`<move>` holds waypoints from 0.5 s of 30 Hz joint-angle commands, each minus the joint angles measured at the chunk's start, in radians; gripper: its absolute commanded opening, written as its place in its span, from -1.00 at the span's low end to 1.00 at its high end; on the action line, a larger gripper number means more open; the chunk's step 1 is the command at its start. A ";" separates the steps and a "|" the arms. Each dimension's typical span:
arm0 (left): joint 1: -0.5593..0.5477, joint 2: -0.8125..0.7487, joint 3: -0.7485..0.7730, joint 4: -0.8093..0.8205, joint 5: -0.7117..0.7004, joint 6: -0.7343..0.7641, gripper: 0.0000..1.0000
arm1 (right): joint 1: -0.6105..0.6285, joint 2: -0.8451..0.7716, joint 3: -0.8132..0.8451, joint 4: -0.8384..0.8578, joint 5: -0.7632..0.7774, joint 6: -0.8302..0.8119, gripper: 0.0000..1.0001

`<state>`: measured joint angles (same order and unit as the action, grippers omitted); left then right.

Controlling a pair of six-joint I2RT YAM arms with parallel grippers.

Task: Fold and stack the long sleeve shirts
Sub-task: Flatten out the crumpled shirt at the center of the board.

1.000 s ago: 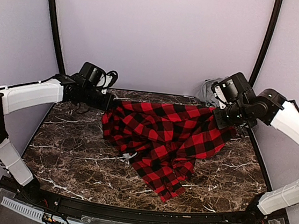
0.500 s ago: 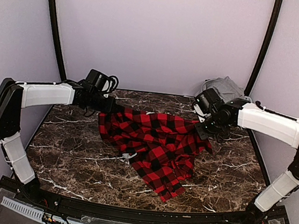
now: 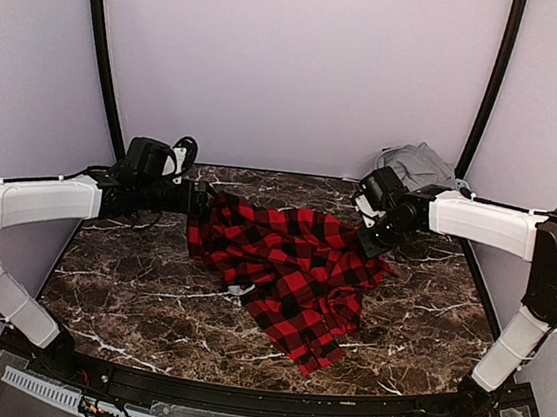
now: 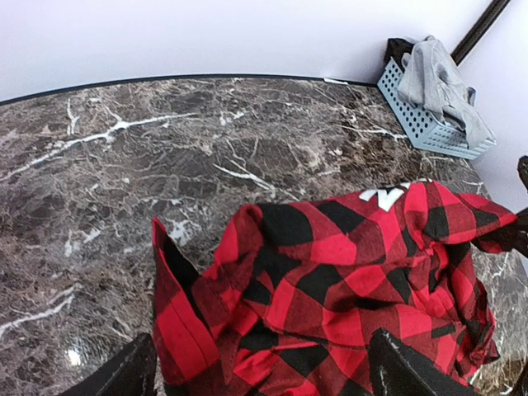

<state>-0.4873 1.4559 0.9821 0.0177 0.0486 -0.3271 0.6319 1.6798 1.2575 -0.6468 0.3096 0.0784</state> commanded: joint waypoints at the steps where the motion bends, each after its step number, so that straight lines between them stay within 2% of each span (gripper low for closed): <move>1: -0.027 -0.073 -0.084 0.092 0.106 -0.074 0.71 | -0.005 0.012 0.021 0.035 -0.018 -0.011 -1.00; 9: -0.088 0.017 -0.120 0.128 0.118 -0.162 0.40 | -0.005 0.005 0.023 0.037 -0.030 -0.004 -1.00; 15: -0.103 0.168 -0.089 0.196 0.114 -0.212 0.32 | -0.006 -0.013 0.015 0.035 -0.024 -0.004 -1.00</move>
<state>-0.5835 1.5444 0.8791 0.1638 0.1581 -0.4877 0.6319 1.6875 1.2583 -0.6289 0.2867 0.0780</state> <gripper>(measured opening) 0.667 0.007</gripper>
